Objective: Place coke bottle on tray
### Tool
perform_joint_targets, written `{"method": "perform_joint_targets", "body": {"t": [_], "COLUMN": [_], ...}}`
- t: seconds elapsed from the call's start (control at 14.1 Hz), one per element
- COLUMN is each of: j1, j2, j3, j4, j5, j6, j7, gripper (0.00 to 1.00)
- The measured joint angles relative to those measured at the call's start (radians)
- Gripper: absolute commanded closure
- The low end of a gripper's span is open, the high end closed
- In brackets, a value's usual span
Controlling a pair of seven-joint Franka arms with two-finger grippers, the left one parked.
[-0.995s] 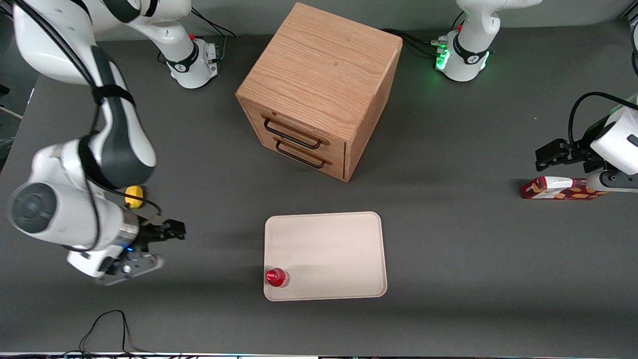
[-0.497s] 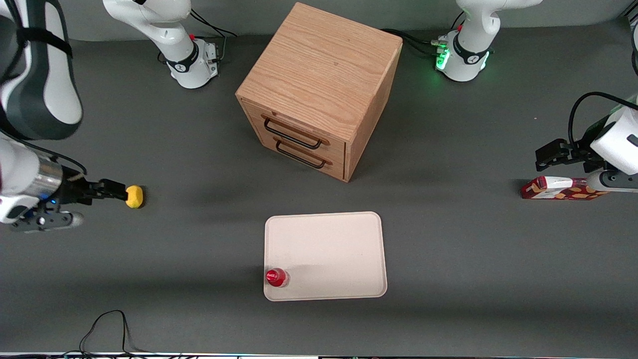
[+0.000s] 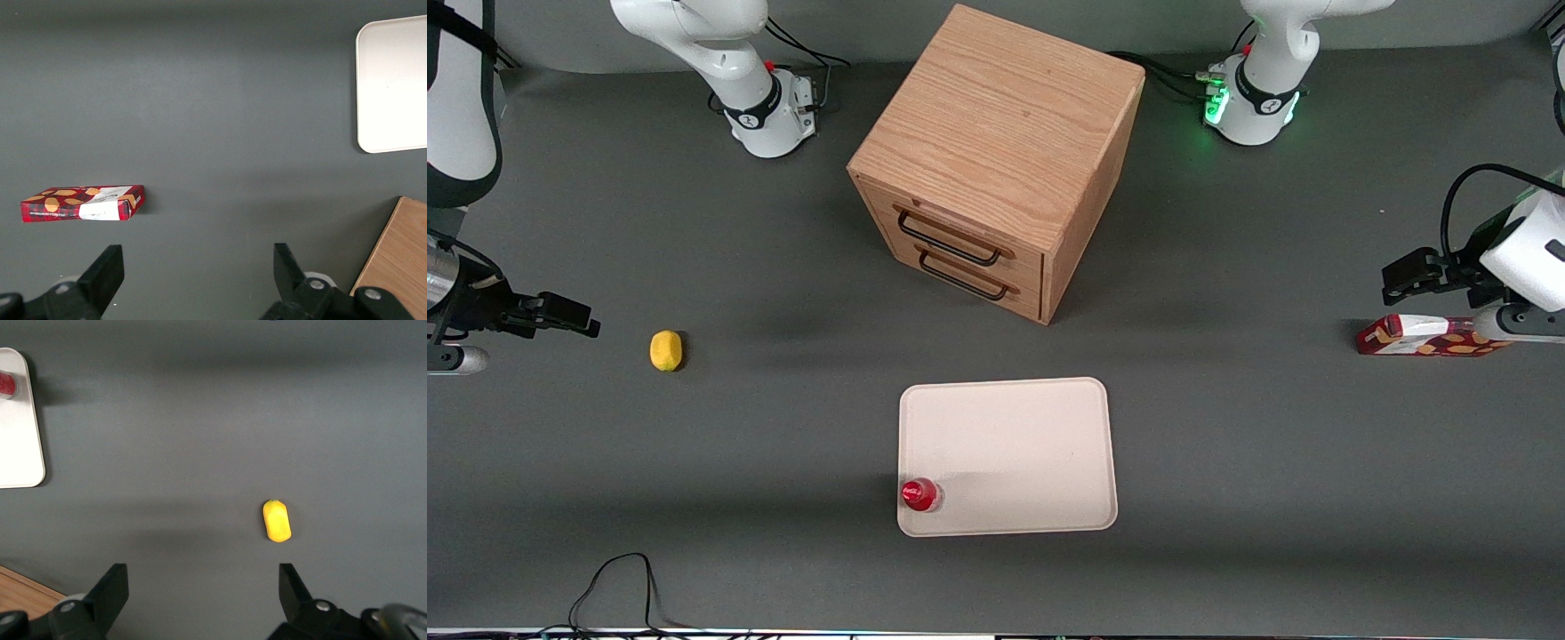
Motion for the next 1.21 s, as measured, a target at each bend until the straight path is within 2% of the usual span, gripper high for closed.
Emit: {"method": "perform_joint_targets", "body": {"t": [0.92,1.07,1.21], "j1": [0.005,-0.004,-0.015], "j2": [-0.012,-0.013,-0.017], "j3": [-0.026,-0.005,0.053], "j4": [0.072,0.084,0.096], "j5": [0.000,-0.008,-0.035], "j6": [-0.047,-0.079,-0.126], "j7": [0.052,0.070,0.131], "gripper": [0.00,0.00,0.00]}}
